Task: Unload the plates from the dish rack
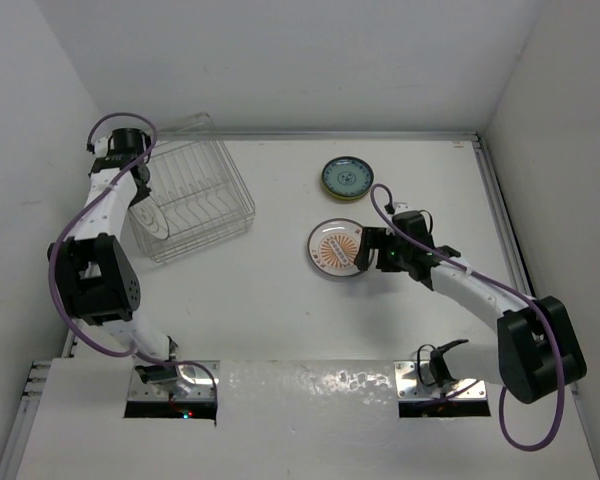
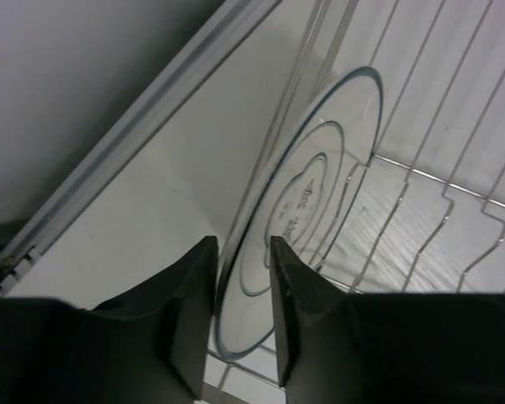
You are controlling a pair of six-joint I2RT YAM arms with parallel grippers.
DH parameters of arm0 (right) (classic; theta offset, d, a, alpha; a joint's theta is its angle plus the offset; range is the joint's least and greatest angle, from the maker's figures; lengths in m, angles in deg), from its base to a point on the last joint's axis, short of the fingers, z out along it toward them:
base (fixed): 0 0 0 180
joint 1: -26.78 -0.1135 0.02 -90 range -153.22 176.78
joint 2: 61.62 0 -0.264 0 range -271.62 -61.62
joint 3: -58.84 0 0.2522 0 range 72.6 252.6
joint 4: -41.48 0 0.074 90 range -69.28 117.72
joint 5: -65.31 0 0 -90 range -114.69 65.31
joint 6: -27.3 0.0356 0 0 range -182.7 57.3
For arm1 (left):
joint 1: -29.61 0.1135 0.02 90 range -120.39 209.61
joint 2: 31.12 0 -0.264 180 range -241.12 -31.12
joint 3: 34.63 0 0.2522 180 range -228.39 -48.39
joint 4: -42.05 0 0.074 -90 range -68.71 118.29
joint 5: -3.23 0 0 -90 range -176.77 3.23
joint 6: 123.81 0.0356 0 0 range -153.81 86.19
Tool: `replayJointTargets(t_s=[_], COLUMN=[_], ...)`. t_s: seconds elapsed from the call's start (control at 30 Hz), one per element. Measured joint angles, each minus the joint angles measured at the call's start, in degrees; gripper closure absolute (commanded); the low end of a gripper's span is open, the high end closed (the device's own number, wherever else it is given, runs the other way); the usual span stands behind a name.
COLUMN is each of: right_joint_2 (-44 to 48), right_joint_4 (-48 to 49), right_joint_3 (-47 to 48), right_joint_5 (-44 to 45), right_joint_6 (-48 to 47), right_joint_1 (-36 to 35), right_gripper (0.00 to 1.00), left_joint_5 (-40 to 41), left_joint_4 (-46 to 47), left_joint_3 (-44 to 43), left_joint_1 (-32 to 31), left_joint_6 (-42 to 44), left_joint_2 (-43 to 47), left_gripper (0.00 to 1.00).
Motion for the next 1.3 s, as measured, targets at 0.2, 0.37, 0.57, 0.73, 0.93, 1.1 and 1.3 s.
replayJointTargets(t_s=[0.2, 0.37, 0.57, 0.73, 0.93, 1.1, 1.3], right_joint_2=[0.0, 0.3, 0.7, 0.7, 0.6, -1.7, -5.9], right_joint_4=[0.5, 0.4, 0.4, 0.5, 9.2, 33.2, 49.5], right_joint_3=[0.0, 0.0, 0.0, 0.0, 0.6, 0.7, 2.5], right_joint_5=[-0.3, -0.3, -0.6, -3.1, -14.7, -24.2, -24.9], right_joint_6=[0.0, 0.0, 0.1, 1.0, 8.9, 25.3, 35.7], right_joint_1=[0.0, 0.0, 0.0, 0.0, 0.1, 0.1, -0.5], right_gripper=[0.01, 0.01, 0.01, 0.01, 0.01, 0.01, 0.07], left_joint_5=[1.6, 0.8, 0.1, -0.6, -18.8, -50.2, -69.6], left_joint_4=[-1.1, -2.7, -7.5, -10.8, -7.8, 11.0, 29.7], left_joint_3=[-0.6, -0.8, -7.0, -17.2, -20.4, -0.3, 22.2], left_joint_1=[0.0, -0.3, -0.2, -0.1, 0.0, -0.6, -4.9], left_joint_6=[0.5, 3.2, 4.9, 6.6, 7.4, 1.2, -11.8], left_joint_2=[0.2, 0.7, 0.9, 4.3, 15.5, 28.9, 32.7], left_gripper=[0.97, 1.0, 1.0, 1.0, 1.0, 1.0, 1.0])
